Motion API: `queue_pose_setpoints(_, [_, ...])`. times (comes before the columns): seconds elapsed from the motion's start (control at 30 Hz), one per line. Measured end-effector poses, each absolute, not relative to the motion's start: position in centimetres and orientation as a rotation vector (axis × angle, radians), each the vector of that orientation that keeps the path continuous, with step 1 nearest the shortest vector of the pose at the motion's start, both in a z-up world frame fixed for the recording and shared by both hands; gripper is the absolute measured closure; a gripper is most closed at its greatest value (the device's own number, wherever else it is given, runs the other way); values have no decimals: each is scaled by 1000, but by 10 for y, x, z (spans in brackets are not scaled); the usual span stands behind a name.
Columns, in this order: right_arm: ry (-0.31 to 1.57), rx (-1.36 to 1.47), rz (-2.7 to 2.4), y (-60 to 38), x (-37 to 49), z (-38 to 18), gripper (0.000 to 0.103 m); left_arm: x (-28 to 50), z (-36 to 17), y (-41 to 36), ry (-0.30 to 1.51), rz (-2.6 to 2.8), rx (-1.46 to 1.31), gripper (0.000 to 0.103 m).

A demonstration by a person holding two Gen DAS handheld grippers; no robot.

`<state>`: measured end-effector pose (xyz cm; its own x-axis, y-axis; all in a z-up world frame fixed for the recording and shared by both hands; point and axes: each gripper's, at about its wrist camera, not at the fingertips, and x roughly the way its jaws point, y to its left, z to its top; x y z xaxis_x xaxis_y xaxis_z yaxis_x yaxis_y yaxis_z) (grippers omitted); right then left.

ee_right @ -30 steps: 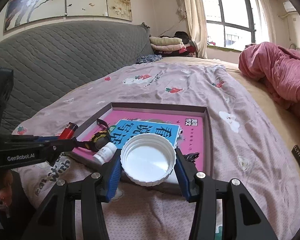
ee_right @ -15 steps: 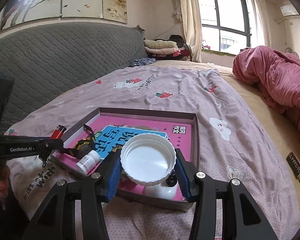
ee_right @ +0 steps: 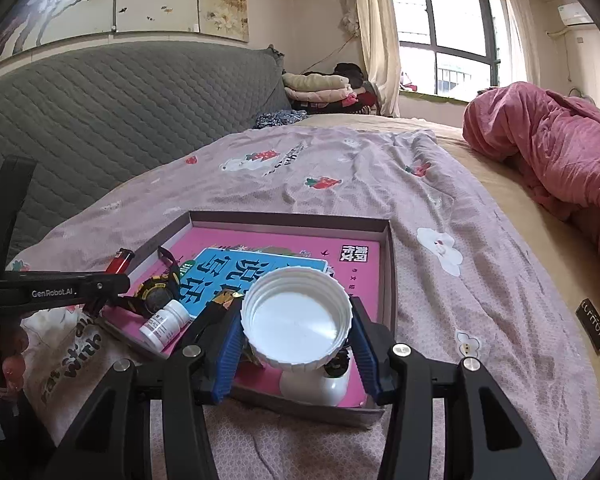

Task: Organize rigid objects
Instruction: 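Carry the red lighter into the box with left tool while right tool carries the cap, then stand the lighter beside the tape measure with left tool while right tool sets the cap by the white bottle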

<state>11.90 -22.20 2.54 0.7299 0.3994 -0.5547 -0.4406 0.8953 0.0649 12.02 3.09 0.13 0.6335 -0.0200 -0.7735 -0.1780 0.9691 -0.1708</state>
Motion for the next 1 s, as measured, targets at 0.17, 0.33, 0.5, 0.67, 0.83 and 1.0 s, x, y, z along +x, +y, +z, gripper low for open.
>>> queue_pose_setpoints(0.17, [611,-75,464,-221,122,21,53,126,-3,31,893,88,-243,80])
queue_pose_setpoints(0.33, [636,-87,460,-218,126,15,53,132,-4,33,895,88,-237,80])
queue_pose_setpoints(0.5, [655,-110,451,-213,128,8,53,138,-10,35,915,93,-238,80])
queue_pose_setpoints(0.67, [659,-135,431,-211,130,6,53,142,-14,37,925,96,-239,80])
queue_pose_setpoints(0.83, [648,-216,397,-203,128,2,53,146,-17,38,935,96,-239,80])
queue_pose_setpoints(1.0, [629,-317,368,-191,123,-2,53,146,-18,37,941,88,-239,80])
